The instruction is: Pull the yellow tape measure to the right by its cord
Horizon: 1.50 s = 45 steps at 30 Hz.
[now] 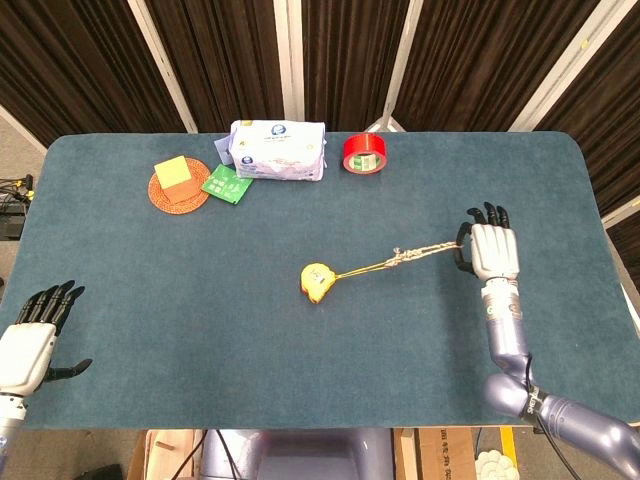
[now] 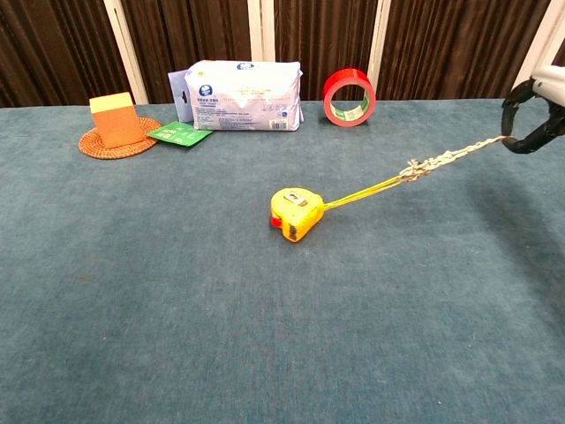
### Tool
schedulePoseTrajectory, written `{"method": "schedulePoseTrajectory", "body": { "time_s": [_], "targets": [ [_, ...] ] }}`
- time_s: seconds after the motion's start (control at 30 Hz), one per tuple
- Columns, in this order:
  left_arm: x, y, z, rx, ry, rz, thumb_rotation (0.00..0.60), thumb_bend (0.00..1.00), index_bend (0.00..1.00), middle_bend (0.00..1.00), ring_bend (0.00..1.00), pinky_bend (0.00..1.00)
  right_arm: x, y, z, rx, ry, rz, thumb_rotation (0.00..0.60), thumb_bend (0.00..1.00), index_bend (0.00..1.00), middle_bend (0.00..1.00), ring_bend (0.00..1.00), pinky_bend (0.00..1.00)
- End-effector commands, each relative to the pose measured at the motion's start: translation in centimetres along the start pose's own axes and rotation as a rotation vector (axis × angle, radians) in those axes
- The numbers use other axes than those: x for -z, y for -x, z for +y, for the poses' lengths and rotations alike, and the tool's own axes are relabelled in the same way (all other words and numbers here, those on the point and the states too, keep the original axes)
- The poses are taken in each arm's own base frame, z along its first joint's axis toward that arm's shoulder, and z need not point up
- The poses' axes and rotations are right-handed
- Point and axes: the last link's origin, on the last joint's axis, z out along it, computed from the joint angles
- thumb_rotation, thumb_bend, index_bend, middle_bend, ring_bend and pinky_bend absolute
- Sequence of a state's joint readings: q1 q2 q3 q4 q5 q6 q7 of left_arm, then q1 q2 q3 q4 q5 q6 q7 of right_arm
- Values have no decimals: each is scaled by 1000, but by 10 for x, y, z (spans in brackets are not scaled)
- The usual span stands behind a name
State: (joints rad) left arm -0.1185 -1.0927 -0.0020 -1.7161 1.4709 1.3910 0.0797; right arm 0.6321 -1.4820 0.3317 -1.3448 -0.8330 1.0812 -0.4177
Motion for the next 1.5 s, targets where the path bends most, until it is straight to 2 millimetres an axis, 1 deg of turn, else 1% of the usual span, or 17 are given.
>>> {"method": "schedulePoseTrajectory", "body": {
  "time_s": [0.03,0.3,0.4,0.53,0.6,1.03,1.23,1.27,1.33,1.4,1.43,1.47,1.5],
  "targets": [
    [0,0,0,0,0,1,600,0,0,0,0,0,-3,-3,10,13,23,6,600,468,649,221,0,0],
    [1,-1,1,-2,2,3,600,0,0,0,0,0,-14,-22,42,71,99,66,600,468,648,221,0,0],
    [1,-1,1,-2,1,7,600,0,0,0,0,0,-18,-32,57,85,138,87,600,468,649,221,0,0],
    [1,-1,1,-3,1,7,600,0,0,0,0,0,-25,-51,82,104,213,131,600,468,648,221,0,0],
    [1,-1,2,-5,2,8,600,0,0,0,0,0,-26,-56,89,109,230,140,600,468,649,221,0,0],
    [1,-1,4,-10,9,10,600,0,0,0,0,0,-27,-82,117,135,308,202,600,468,649,221,0,0],
    [1,-1,6,-8,13,11,600,0,0,0,0,0,-25,-88,122,162,326,243,600,468,644,221,0,0],
    [1,-1,6,-7,13,11,600,0,0,0,0,0,-24,-89,122,164,328,246,600,468,618,221,0,0],
    [1,-1,6,-6,13,11,600,0,0,0,0,0,-23,-88,123,165,331,241,600,468,496,206,0,0],
    [1,-1,6,-5,14,11,600,0,0,0,0,0,-21,-86,123,164,335,224,600,468,269,145,0,0],
    [1,-1,6,-5,15,12,600,0,0,0,0,0,-19,-85,124,166,337,212,600,468,193,120,0,0],
    [1,-1,6,-5,16,11,600,0,0,0,0,0,-18,-83,124,168,337,202,600,468,82,83,0,0],
    [1,-2,6,-4,17,11,600,0,0,0,0,0,-15,-82,123,173,337,188,600,468,31,57,0,0]
  ]
}}
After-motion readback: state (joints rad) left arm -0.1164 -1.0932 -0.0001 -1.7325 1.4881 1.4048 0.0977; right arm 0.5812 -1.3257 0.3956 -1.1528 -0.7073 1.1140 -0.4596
